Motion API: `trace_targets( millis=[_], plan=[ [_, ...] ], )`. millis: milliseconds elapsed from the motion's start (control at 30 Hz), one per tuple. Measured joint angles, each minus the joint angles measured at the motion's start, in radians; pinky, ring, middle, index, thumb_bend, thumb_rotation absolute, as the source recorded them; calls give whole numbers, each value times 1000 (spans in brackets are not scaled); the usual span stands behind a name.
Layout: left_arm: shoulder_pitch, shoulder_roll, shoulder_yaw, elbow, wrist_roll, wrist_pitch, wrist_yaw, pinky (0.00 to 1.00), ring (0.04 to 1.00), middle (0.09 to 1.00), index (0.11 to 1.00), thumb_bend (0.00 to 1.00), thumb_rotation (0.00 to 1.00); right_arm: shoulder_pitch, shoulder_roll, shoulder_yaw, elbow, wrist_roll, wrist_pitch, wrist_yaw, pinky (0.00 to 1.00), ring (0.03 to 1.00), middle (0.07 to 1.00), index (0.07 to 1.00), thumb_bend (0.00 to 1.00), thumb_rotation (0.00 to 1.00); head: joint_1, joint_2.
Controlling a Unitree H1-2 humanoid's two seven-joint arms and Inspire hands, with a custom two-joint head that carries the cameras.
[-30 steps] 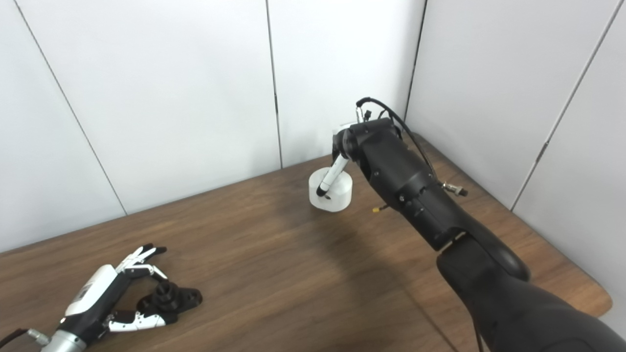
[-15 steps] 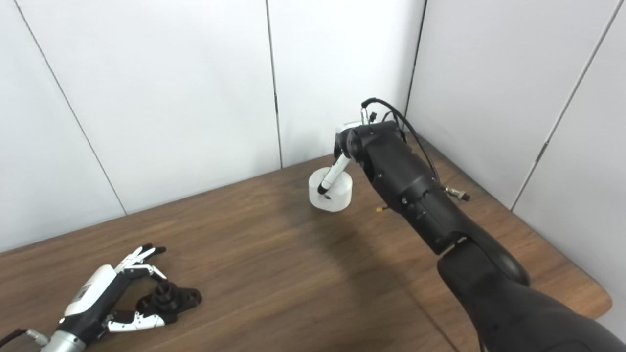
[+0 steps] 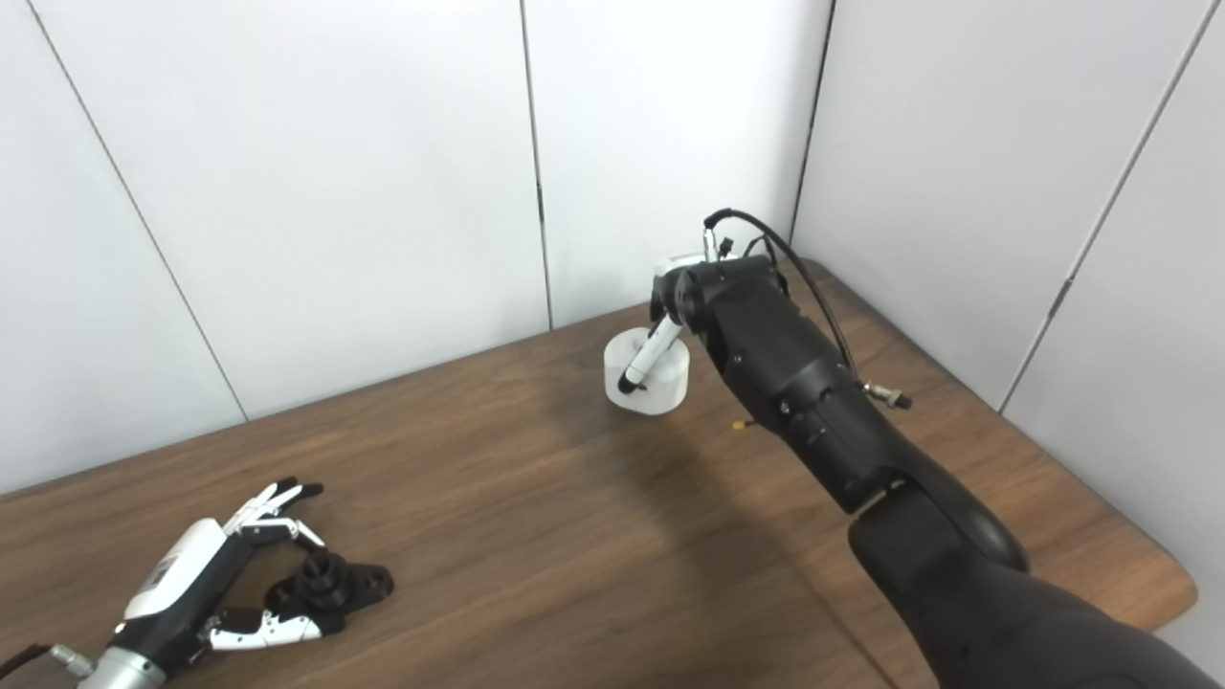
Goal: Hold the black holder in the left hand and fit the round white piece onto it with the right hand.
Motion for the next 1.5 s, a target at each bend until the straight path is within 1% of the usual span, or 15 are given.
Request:
trace_targets(
  millis=[67, 200, 433, 500, 600, 767, 833, 1067, 1167, 1267, 1333, 1367, 1433, 1467, 1500],
  plan=[
    [1, 1, 0, -1, 0, 0, 0, 1000, 1000, 933, 481, 525, 59, 4, 0, 2, 0, 0, 0, 0, 839, 963, 1000, 795, 1000, 583, 0, 0],
    [2, 2, 1, -1, 0, 0, 0, 1000, 1000, 932, 481, 525, 59, 7, 2, 2, 1, 2, 0, -5, 837, 961, 1000, 833, 1000, 575, 5, 5],
    [2, 3, 1, -1, 0, 0, 0, 1000, 1000, 925, 481, 525, 58, 7, 4, 6, 11, 16, 0, -8, 830, 965, 999, 833, 1000, 570, 3, 5],
    [2, 4, 1, -1, 0, 0, 1, 1000, 1000, 924, 481, 525, 58, 7, 4, 8, 13, 18, 0, -9, 814, 959, 996, 846, 1000, 570, 3, 5],
    [2, 4, 2, -1, 0, 0, 1, 1000, 1000, 925, 481, 525, 58, 7, 4, 13, 14, 19, 0, -18, 784, 947, 987, 840, 1000, 571, 3, 5],
    [3, 5, 2, -1, 0, 0, 1, 1000, 1000, 926, 481, 525, 58, 7, 4, 21, 14, 26, 0, -31, 778, 950, 974, 870, 1000, 552, 5, 8],
    [3, 5, 4, -2, 0, 0, 1, 1000, 1000, 928, 481, 525, 58, 8, 4, 21, 14, 29, 0, -31, 791, 953, 972, 875, 993, 535, 5, 9],
    [8, 8, 12, -6, 0, 0, -2, 1000, 1000, 928, 481, 525, 58, 14, 4, 21, 14, 37, 0, -34, 803, 940, 958, 864, 973, 531, 6, 11],
    [11, 8, 18, -8, 0, 0, -7, 1000, 1000, 929, 481, 525, 58, 23, 5, 19, 14, 42, 0, -48, 879, 961, 947, 841, 942, 479, 6, 12],
    [15, 10, 26, -13, 0, 0, -13, 1000, 1000, 931, 481, 525, 58, 34, 12, 2, 14, 48, 0, -73, 913, 946, 919, 805, 926, 420, 6, 14],
    [16, 11, 26, -14, 0, 0, -14, 1000, 1000, 933, 481, 524, 58, 38, 16, -5, 15, 48, 0, -91, 825, 865, 845, 778, 904, 394, 6, 15],
    [17, 12, 26, -14, 0, 0, -14, 1000, 1000, 934, 481, 525, 59, 39, 17, -5, 15, 49, 0, -100, 804, 846, 828, 772, 899, 388, 6, 15],
    [17, 13, 26, -16, 0, 0, -14, 1000, 1000, 935, 481, 525, 59, 41, 17, -3, 17, 52, 0, -126, 603, 646, 671, 727, 871, 347, 5, 17],
    [18, 13, 26, -17, 0, 0, -14, 1000, 1000, 935, 481, 525, 59, 43, 17, 0, 18, 55, 0, -143, 549, 595, 630, 716, 866, 336, 5, 18],
    [19, 15, 26, -19, 0, 0, -14, 1000, 1000, 934, 481, 525, 59, 45, 17, 2, 19, 58, -1, -163, 443, 509, 562, 693, 859, 318, 5, 18]
  ],
)
